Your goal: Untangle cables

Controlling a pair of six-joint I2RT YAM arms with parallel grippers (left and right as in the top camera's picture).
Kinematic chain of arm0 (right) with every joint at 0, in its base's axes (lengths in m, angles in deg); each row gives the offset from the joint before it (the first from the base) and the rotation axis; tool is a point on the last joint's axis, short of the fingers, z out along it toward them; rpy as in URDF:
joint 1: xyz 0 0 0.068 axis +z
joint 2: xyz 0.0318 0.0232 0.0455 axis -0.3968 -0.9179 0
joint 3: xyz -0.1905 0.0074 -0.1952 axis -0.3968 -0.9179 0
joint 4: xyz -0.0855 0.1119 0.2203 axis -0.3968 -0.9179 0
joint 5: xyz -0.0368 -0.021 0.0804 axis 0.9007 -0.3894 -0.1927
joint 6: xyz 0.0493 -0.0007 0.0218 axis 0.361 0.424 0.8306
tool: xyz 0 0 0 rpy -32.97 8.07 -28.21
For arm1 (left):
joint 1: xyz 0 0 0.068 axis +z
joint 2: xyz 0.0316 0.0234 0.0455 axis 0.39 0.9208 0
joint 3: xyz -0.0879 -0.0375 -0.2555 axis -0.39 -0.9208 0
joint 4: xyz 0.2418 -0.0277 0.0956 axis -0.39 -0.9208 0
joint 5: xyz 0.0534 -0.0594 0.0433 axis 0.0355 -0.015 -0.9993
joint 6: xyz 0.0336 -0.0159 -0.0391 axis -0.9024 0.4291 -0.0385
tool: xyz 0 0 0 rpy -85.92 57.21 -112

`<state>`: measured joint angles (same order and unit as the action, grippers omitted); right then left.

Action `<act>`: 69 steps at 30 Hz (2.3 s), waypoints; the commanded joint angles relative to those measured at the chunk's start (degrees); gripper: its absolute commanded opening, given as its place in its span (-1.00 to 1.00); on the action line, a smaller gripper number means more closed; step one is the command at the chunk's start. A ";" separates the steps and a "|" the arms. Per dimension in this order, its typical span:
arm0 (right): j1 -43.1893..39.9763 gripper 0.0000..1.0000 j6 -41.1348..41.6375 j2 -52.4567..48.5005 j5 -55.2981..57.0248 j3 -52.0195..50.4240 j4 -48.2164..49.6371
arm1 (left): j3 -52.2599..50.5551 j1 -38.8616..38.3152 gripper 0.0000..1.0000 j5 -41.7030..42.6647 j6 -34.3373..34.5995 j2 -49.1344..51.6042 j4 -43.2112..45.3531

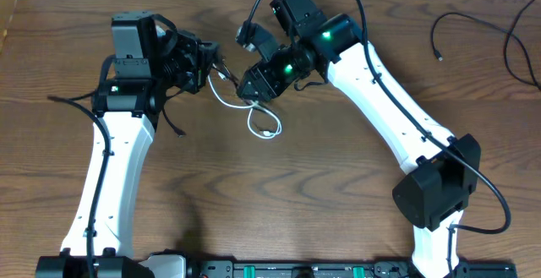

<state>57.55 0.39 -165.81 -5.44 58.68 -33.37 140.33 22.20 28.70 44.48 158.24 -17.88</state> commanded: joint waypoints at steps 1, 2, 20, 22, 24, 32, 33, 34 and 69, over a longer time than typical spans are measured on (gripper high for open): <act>0.42 0.00 0.11 -0.13 4.44 -0.72 -0.11 | 0.26 0.22 -0.85 -3.91 8.70 -0.42 0.35; 0.42 0.00 1.97 -0.13 7.58 -1.14 -0.13 | 0.26 0.50 -0.86 -5.18 9.79 -0.42 0.37; 2.73 -0.27 9.35 -0.15 23.17 -20.98 16.02 | 0.26 1.40 -0.85 -13.92 10.23 -0.42 0.31; 2.73 -0.27 9.44 -0.20 21.31 -25.03 21.64 | 0.26 1.40 -0.85 -13.92 10.21 -0.42 0.31; 2.73 -0.28 11.91 -0.46 20.90 -28.98 26.84 | 0.26 1.40 -0.85 -13.92 10.21 -0.42 0.31; -0.94 -0.98 18.27 0.59 28.98 -30.32 29.09 | 0.26 1.40 -0.85 -15.91 6.05 -0.42 0.09; -1.88 -0.98 18.67 1.14 29.83 -30.08 28.52 | 0.26 1.40 -0.85 -16.52 5.68 -0.42 0.00; -4.44 -0.98 19.98 2.84 32.87 -29.77 26.75 | 0.26 1.40 -0.85 -18.14 4.79 -0.42 -0.37; -29.24 -0.98 9.57 14.67 14.51 -25.81 8.90 | 0.26 5.44 -0.85 -20.79 -30.93 -0.39 -12.57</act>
<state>25.44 12.35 -154.35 14.82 29.85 -24.89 140.33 27.40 1.21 24.61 158.24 -27.48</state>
